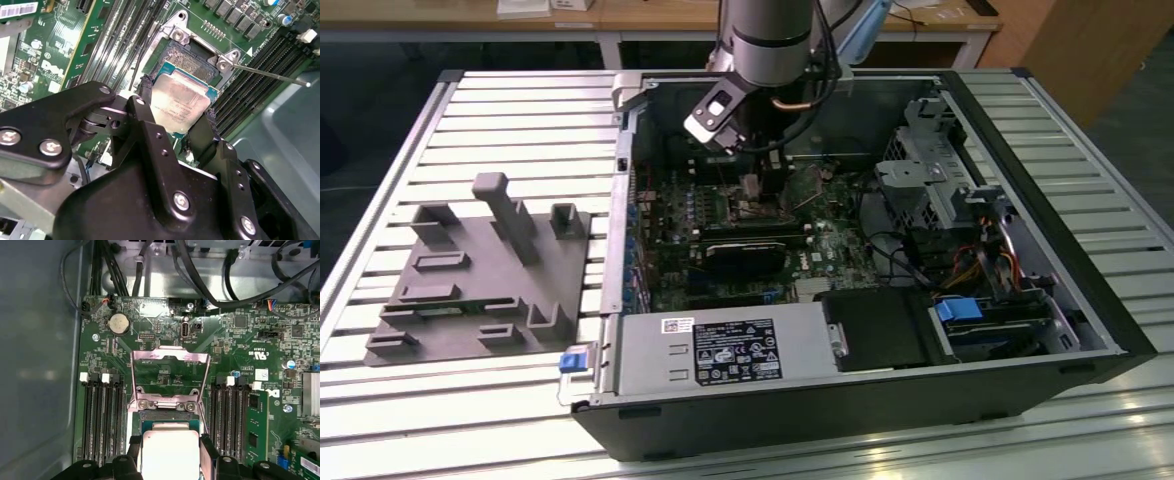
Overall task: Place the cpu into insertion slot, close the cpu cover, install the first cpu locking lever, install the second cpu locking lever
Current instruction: 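Place the cpu into insertion slot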
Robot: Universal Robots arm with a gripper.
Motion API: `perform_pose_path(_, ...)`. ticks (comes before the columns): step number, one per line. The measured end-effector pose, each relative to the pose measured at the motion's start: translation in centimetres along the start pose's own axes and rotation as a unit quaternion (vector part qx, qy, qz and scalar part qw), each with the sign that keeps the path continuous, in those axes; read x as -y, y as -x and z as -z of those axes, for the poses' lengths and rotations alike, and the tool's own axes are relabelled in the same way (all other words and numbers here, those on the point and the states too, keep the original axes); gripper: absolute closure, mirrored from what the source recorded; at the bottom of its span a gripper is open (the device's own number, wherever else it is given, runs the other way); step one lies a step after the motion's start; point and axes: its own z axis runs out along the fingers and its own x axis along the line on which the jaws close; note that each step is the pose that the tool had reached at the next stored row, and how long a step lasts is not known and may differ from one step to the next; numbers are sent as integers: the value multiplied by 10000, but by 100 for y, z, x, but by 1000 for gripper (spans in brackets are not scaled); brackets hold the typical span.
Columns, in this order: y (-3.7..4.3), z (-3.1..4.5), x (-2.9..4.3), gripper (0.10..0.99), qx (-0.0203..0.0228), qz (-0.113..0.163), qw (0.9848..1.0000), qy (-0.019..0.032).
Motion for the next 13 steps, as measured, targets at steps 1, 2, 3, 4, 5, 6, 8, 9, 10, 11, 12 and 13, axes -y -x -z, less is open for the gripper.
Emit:
perform_pose_path(1, 0, -15, 4, 545, 0, -9, 10000, 1)
perform_pose_path(2, 0, -33, 8, 545, 1, -14, 10000, 1)
perform_pose_path(3, 0, -51, 12, 545, 0, -17, 10000, 1)
perform_pose_path(4, 0, -67, 17, 545, 1, -20, 10000, 1)
perform_pose_path(5, 0, -81, 21, 545, 1, -24, 10000, 1)
perform_pose_path(6, 0, -93, 24, 545, 1, -27, 10000, 1)
perform_pose_path(8, 0, -116, 28, 545, 1, -35, 10000, 1)
perform_pose_path(9, 0, -126, 29, 545, 2, -41, 10000, 1)
perform_pose_path(10, 0, -135, 30, 545, 3, -52, 10000, 2)
perform_pose_path(11, 0, -143, 31, 545, 4, -71, 10000, 2)
perform_pose_path(12, 0, -151, 31, 545, 4, -86, 10000, 2)
perform_pose_path(13, 0, -159, 32, 545, 4, -97, 10000, 2)
